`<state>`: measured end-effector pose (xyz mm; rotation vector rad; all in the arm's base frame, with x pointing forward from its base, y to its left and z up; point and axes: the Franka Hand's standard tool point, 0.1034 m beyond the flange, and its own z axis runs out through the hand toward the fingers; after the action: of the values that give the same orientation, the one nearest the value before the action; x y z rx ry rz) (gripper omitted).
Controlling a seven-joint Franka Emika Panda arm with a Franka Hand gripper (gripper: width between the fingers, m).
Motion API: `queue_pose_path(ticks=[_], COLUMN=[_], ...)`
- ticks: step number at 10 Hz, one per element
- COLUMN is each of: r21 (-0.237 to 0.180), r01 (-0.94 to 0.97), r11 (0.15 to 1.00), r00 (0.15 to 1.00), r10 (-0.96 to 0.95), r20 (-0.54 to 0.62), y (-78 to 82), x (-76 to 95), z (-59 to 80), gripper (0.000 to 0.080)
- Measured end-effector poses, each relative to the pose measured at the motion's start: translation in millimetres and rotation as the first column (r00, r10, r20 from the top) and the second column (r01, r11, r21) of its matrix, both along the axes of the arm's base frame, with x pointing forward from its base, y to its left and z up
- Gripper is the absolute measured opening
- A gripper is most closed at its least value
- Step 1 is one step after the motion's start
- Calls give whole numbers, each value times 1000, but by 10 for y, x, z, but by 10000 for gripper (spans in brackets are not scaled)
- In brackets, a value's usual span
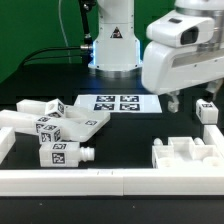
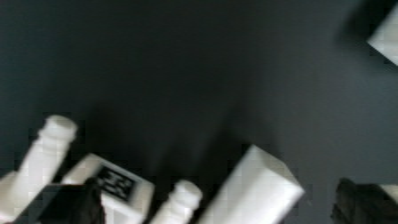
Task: Assemble chair
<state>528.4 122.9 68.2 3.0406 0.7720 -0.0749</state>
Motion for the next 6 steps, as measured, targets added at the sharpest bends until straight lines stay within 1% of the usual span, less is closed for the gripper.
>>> queue_pose_path(ticks=[1, 2, 3, 4, 5, 6], r21=[4, 5, -2, -13, -22, -45], r01=[34, 110, 126, 167, 256, 286], r11=[999, 994, 992, 986, 966, 957], r00=[999, 994, 992, 985, 965, 952], r10=[-34, -110, -126, -167, -257, -289], r20=[-4, -5, -16, -38, -59, -96], y=[-4, 7, 15, 36, 94, 131], x=[-7, -9, -27, -67, -142, -239], z=[-10, -11, -16, -19, -36, -53], gripper=[649, 649, 649, 649, 649, 649])
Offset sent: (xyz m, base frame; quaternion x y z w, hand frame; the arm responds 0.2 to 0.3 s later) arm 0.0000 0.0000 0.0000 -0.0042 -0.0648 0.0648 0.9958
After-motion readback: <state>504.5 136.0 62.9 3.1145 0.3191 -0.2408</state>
